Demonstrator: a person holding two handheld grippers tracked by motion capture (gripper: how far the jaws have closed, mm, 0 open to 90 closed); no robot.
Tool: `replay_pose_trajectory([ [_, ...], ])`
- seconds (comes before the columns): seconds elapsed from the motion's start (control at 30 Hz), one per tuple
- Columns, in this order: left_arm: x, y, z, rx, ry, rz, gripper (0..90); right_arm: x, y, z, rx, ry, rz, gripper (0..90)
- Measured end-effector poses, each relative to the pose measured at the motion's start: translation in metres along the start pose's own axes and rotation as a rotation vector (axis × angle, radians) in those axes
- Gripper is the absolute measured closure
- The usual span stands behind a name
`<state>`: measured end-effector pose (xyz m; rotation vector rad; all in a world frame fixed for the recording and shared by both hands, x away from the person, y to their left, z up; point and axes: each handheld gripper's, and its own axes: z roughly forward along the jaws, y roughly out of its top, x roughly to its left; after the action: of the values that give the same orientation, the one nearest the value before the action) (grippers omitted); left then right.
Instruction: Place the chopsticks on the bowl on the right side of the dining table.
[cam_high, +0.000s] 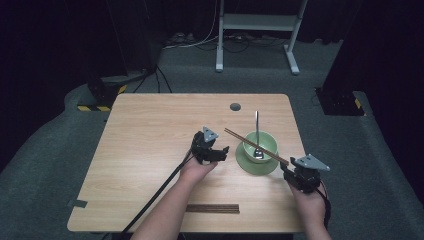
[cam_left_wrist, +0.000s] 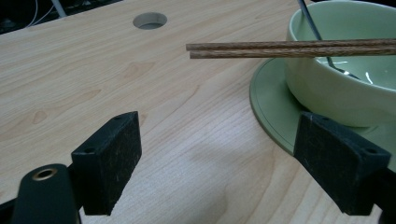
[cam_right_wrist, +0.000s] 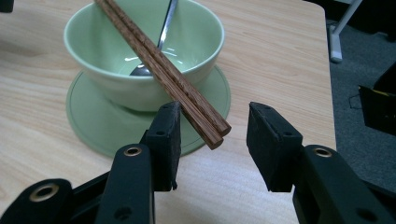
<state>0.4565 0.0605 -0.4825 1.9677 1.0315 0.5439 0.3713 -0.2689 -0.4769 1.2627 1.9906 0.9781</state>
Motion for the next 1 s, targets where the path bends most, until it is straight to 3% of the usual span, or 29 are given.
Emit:
replay_pose_trajectory([
  [0.13,0.002,0.005,0.008,-0.004,0.011,-0.003,16.2,-0.005,0.005,0.003,-0.001,-0.009,0.008,57.6],
  [0.27,0.001,0.011,0.02,-0.001,-0.007,-0.01,16.6,-0.013,0.009,0.007,0.009,-0.023,0.01,60.4],
  [0.53,0.0,0.015,0.027,-0.036,-0.036,-0.012,18.6,-0.024,0.014,0.017,0.028,-0.039,0.007,63.6],
  [1.0,-0.011,0.016,0.029,-0.058,-0.08,-0.006,22.2,-0.024,0.018,0.024,0.035,-0.032,-0.01,64.3],
])
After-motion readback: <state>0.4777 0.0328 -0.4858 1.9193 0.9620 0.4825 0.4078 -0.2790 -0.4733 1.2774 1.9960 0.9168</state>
